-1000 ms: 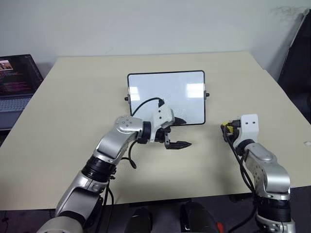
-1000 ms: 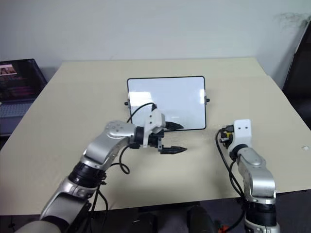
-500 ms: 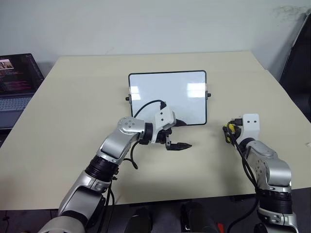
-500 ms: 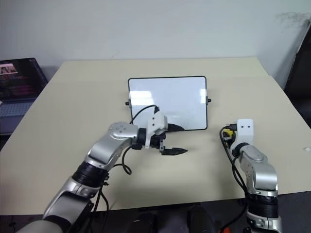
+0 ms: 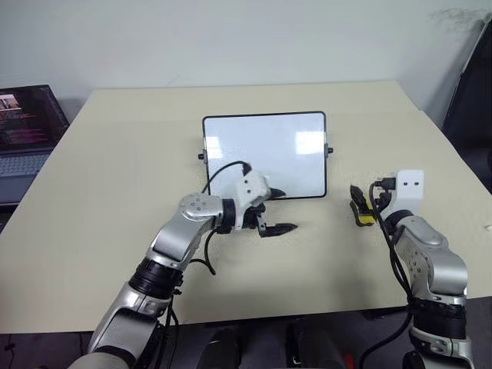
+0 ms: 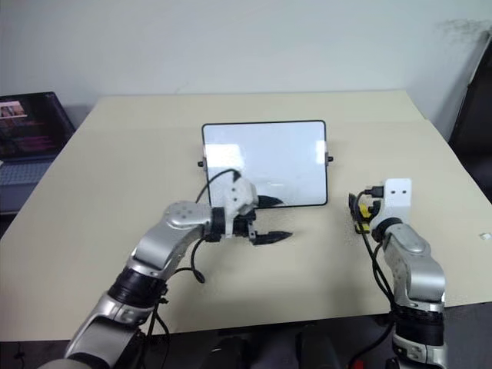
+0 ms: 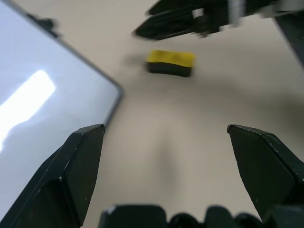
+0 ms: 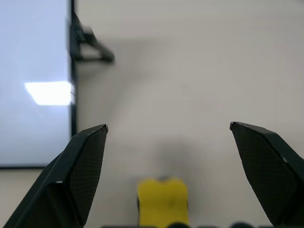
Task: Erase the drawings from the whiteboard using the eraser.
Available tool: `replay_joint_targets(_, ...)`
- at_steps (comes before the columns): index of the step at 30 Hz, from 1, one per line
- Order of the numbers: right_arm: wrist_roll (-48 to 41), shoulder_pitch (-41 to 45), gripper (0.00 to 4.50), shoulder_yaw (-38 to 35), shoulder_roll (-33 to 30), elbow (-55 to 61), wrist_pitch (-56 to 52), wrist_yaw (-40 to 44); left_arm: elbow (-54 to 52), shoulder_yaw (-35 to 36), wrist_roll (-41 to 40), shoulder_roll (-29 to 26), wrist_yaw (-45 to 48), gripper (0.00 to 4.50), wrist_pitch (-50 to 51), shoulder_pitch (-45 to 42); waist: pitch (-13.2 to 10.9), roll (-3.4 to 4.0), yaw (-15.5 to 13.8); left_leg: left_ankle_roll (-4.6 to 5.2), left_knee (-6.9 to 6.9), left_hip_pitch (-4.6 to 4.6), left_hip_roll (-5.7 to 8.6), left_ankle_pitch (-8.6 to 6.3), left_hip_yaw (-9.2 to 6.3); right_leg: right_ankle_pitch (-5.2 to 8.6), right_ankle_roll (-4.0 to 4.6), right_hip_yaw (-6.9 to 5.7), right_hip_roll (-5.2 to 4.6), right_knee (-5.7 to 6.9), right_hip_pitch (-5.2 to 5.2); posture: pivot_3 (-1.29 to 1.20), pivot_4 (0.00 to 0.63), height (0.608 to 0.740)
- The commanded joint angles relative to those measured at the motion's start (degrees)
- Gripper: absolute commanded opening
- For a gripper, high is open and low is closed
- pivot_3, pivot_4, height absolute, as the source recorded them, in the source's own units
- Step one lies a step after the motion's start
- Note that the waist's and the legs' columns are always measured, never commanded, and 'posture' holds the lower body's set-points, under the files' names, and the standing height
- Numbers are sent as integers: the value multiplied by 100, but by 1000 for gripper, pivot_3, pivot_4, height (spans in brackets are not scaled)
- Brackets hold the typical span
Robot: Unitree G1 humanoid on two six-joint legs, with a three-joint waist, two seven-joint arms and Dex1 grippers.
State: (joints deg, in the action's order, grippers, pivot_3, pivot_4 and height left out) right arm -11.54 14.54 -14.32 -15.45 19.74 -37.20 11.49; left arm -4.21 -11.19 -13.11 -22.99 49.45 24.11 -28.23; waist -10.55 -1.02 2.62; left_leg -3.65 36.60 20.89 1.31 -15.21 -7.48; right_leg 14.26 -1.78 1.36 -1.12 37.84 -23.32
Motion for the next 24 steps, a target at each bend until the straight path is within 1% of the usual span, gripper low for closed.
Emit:
replay_joint_targets(1,84,-609,4472,114,144,774,684,-63,-683,800,-119,-81,-674,4500,-12,760,0,0,-6,0,-5,0,-3,0,-3,0,0,-2,-2,-2,0,0,150,740)
replay_joint_targets(2,100,-858,4472,146,204,811,1024,-13,-838,891,-31,-64,-872,4500,-91,1072,0,0,-7,0,-10,-1,-3,0,-4,1,-1,-1,-5,-3,0,0,150,740)
replay_joint_targets(4,399,-1393,4472,326,224,841,1606,-42,-1061,1142,95,83,-1345,4500,-316,1682,1,2,-35,-1,-21,-4,-4,0,-2,3,-5,3,-13,-9,0,0,150,740)
replay_joint_targets(6,125,-1758,4472,190,392,802,1905,74,-1198,1258,291,269,-1834,4500,-555,2107,1,1,-90,-2,-25,-5,1,-1,3,6,-9,7,-20,-12,0,0,150,740)
replay_joint_targets(7,30,-1975,4472,152,465,746,2234,192,-1259,1391,368,397,-2134,4500,-683,2294,0,1,-98,-2,-23,-4,2,-1,3,6,-10,12,-22,-14,0,0,150,740)
replay_joint_targets(10,-134,-2531,4472,68,570,520,3031,510,-1432,1742,577,724,-2927,4500,-890,2675,3,-4,-142,-3,-19,-7,1,0,3,7,-13,35,-22,-19,6,0,150,740)
replay_joint_targets(14,-548,-3047,4472,-139,738,352,3463,690,-1633,2131,860,914,-3681,4500,-1070,2984,3,-3,-125,-3,-19,-16,-5,0,12,7,-13,46,-21,-14,10,0,150,740)
replay_joint_targets(17,-707,-3286,4472,-261,690,174,3593,820,-1717,2155,947,1033,-3975,4500,-1007,3069,3,-4,-113,-3,-19,-19,-3,0,25,7,-14,55,-15,-12,10,0,150,740)
replay_joint_targets(20,-534,-3618,4472,-136,757,309,3675,718,-1793,2039,840,1011,-3833,4500,-909,3336,4,-3,-111,-3,-21,-16,-2,-1,36,6,-15,63,-11,-12,10,0,150,740)
replay_joint_targets(24,-475,-3636,4472,-107,674,425,3710,661,-1875,2032,700,1160,-3942,4500,-698,3443,3,-4,-112,-3,-26,-14,-3,-1,43,8,-17,72,-10,-13,8,0,150,740)
